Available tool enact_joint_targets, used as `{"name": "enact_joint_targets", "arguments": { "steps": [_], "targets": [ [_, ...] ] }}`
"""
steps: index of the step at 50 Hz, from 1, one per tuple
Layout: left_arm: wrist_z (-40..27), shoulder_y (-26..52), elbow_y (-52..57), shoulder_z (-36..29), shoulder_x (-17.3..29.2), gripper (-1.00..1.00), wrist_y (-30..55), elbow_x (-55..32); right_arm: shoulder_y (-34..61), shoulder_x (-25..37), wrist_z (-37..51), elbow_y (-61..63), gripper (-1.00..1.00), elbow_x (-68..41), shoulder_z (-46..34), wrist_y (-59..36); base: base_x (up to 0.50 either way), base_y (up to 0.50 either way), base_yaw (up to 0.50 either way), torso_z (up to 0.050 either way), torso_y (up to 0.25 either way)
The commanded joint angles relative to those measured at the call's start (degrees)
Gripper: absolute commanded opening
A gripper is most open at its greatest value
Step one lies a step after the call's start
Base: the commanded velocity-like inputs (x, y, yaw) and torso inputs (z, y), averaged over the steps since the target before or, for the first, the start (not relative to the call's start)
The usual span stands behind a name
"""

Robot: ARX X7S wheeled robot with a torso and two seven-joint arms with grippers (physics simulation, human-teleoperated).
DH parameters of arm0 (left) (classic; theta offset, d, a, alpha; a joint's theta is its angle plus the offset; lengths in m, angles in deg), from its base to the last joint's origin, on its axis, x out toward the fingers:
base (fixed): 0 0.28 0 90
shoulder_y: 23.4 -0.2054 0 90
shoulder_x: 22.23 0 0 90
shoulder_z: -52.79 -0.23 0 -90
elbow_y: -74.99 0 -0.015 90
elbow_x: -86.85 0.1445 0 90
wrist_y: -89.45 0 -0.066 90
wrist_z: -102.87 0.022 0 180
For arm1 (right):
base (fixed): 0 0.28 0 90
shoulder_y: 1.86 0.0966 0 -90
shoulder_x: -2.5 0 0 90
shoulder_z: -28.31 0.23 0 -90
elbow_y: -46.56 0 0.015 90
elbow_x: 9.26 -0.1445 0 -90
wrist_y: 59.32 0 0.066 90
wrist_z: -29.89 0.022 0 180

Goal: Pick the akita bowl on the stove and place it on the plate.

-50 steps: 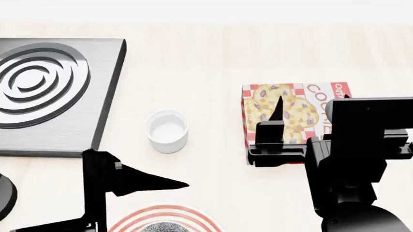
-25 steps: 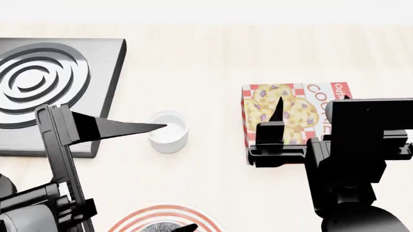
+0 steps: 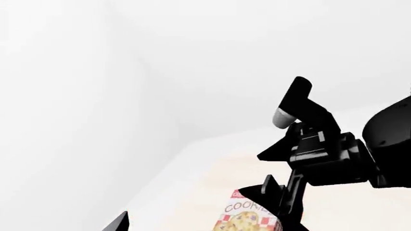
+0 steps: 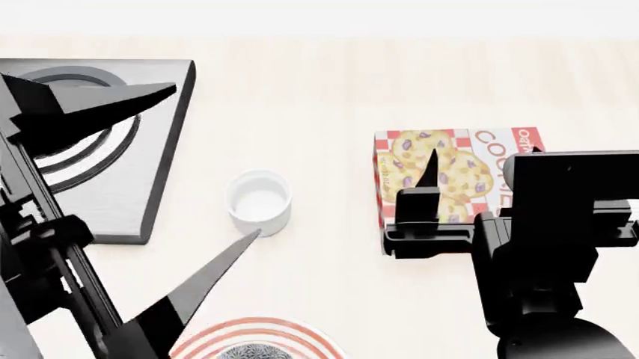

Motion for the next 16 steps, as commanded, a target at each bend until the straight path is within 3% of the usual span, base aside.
{"name": "enact_joint_targets", "arguments": {
  "steps": [1, 16],
  "targets": [
    [-1.8, -0.6, -1.9, 4.7, -0.6, 1.00, 0.3, -2.9, 0.0, 0.1, 0.1, 0.0, 1.00, -0.2, -0.1, 0.1, 0.00, 0.00, 0.00, 0.000, 0.000],
    [-5.0, 1.3, -3.8, 11.9, -1.3, 1.00, 2.3, -7.6, 0.0, 0.2, 0.3, -0.1, 1.00, -0.4, -0.2, 0.2, 0.00, 0.00, 0.00, 0.000, 0.000]
  ]
}}
